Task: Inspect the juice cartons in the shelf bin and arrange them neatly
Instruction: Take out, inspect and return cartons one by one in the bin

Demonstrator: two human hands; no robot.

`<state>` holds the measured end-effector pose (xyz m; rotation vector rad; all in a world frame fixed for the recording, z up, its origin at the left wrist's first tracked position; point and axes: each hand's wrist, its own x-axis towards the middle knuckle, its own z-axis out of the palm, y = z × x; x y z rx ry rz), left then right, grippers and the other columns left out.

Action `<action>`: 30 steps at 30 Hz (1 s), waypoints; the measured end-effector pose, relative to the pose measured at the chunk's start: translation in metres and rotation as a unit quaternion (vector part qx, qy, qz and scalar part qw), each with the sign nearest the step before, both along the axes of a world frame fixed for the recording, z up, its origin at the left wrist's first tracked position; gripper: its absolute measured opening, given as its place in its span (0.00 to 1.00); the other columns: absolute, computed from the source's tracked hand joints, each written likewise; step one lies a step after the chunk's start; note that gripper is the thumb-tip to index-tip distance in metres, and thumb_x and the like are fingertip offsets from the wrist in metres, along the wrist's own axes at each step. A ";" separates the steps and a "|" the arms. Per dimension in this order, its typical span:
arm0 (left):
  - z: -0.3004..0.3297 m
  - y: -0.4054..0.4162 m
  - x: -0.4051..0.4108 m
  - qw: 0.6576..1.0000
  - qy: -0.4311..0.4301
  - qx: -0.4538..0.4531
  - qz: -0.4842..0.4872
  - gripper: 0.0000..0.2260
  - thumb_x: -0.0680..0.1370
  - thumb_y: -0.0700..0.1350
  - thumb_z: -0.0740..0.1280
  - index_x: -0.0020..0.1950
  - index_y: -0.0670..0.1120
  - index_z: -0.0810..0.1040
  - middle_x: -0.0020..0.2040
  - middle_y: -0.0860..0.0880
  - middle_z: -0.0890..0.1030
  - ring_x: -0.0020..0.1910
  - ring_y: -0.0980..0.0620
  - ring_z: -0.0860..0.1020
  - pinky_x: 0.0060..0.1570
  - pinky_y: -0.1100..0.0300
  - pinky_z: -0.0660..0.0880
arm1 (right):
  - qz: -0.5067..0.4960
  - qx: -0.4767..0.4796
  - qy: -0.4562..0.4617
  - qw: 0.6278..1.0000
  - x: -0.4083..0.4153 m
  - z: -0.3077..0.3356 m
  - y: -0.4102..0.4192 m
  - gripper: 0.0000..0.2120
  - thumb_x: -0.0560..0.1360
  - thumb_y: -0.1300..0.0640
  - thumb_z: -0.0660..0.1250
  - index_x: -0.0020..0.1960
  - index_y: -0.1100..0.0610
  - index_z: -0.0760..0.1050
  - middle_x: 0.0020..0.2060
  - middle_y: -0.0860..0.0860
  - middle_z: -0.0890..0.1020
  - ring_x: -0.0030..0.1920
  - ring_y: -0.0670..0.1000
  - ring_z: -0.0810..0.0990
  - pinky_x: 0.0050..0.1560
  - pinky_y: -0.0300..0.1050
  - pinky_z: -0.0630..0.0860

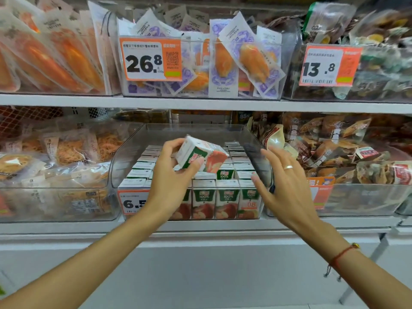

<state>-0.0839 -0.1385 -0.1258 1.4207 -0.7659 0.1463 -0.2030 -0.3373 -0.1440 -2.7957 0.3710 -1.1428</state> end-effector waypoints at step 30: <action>0.006 -0.069 0.064 0.829 -0.188 0.501 -0.164 0.16 0.83 0.45 0.61 0.71 0.46 0.72 0.67 0.51 0.74 0.64 0.57 0.71 0.60 0.69 0.65 | -0.013 0.002 0.053 0.998 0.008 -0.018 -0.010 0.19 0.79 0.45 0.59 0.58 0.56 0.81 0.63 0.52 0.79 0.73 0.56 0.66 0.75 0.52 0.52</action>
